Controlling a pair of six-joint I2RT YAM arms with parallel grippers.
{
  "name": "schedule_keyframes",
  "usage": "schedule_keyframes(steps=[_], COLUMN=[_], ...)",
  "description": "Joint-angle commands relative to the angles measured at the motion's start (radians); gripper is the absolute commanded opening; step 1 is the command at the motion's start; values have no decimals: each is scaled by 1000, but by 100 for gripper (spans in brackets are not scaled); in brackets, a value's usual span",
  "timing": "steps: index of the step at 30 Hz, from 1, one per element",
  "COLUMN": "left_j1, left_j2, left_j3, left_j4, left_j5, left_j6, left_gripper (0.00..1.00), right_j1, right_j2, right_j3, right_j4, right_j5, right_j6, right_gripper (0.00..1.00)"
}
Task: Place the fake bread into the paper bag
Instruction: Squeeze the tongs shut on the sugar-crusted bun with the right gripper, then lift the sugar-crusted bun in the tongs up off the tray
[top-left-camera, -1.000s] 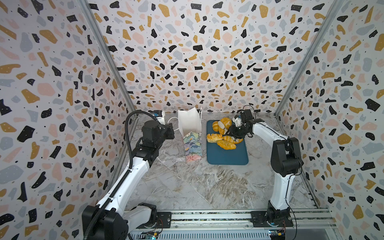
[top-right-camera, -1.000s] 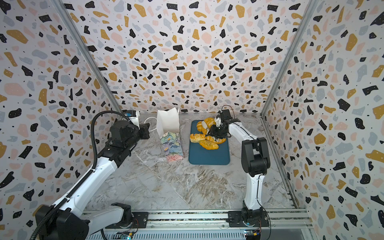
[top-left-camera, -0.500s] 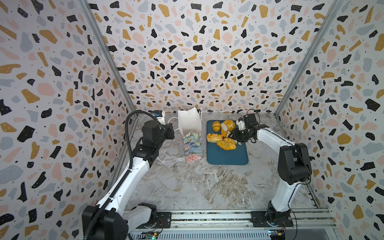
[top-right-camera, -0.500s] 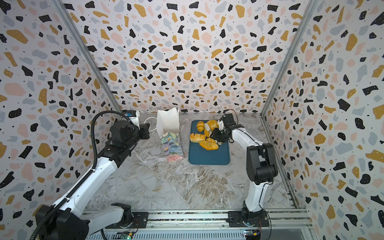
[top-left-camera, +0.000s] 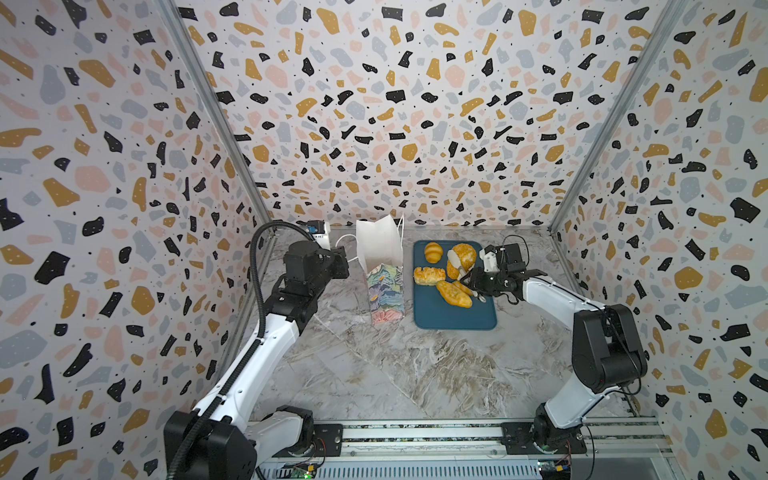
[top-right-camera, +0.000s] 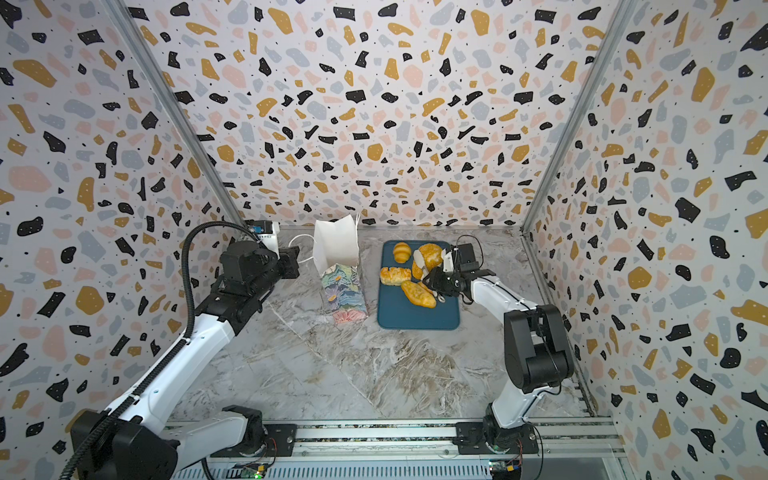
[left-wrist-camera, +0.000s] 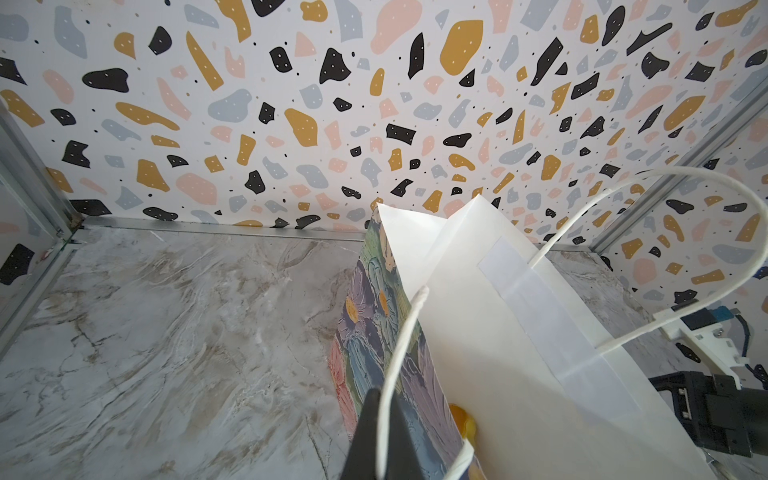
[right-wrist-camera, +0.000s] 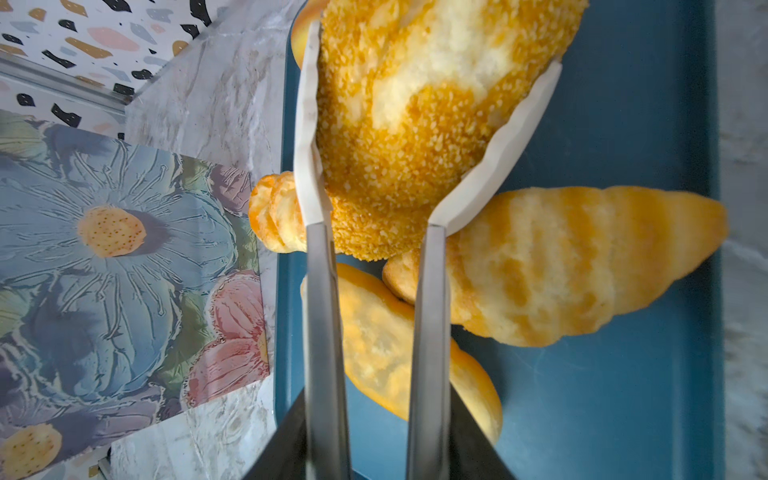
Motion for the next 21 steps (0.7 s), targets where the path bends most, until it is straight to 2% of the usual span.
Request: schedule_keyframes(steps=[1,6,15,21], left_j1=[-5,-5,-5,-5], left_j2=[-20,-22,-34,-37], left_j3=[6,5,4,3], left_j4=[9,7,7,9], left_j5=[8,3,-4,-4], left_j6=[7,10,15,15], left_gripper=[0,0,0,0], right_j1=[6,9,10,10], right_j2=[-105,-184,-257,-313], right_j3=[-44,-140,-166,-224], right_j4=[149,258,235,281], right_j5=[-21,-52,-45,-49], right_j6=[49,81,73,100], right_gripper=[33,33,33,33])
